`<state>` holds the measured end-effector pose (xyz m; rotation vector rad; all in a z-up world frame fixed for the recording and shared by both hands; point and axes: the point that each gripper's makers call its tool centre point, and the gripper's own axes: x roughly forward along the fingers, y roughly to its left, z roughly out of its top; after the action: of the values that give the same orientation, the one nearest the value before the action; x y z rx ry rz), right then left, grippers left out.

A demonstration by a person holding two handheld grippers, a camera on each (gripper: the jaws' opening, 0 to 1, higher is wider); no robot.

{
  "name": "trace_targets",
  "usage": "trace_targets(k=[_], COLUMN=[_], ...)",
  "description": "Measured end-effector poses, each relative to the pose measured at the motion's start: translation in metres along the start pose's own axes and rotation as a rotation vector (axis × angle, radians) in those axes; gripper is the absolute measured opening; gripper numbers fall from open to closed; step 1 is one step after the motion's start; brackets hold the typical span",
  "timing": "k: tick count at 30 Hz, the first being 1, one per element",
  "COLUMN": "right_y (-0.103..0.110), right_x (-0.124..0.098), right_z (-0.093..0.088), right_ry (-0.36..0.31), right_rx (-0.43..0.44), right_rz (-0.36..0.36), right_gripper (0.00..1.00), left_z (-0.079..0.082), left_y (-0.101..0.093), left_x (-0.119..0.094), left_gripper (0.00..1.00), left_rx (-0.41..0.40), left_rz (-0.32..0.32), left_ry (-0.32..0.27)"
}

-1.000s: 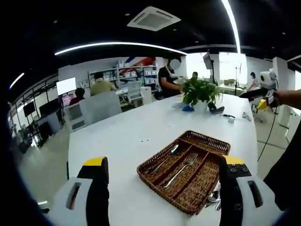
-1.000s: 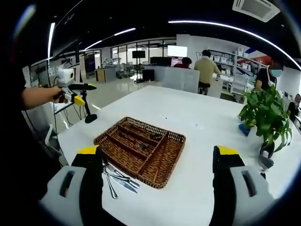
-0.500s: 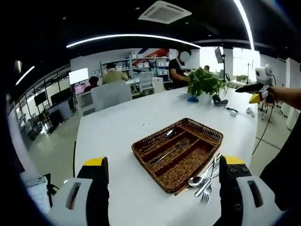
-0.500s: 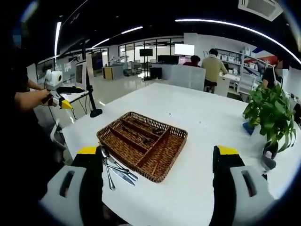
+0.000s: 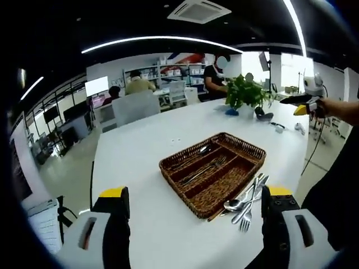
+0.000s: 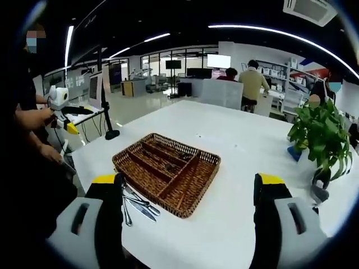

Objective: Arrange the knives, forks, and spoons in their matching storage slots by inserting each utensil handle-first until every utensil is classified and aligned in the correct compartment

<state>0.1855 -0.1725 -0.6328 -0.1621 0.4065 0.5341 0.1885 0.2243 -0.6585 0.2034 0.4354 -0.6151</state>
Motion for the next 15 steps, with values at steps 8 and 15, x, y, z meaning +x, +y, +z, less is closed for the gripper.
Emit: trace_targets(k=[8,15], right_y=[0.005,0.022], right_x=[0.009,0.025], right_z=[0.001,0.011], right_ry=[0.004,-0.012], right_rx=[-0.02,-0.057], right_rz=[0.009,0.064], right_gripper=[1.0,1.0], left_z=[-0.001,-0.001], left_y=[-0.001,-0.01], left_x=[-0.004,-0.01], left_gripper=[1.0,1.0], left_rx=[0.005,0.011], left_rz=[-0.009,-0.017], left_ry=[0.01,0.012])
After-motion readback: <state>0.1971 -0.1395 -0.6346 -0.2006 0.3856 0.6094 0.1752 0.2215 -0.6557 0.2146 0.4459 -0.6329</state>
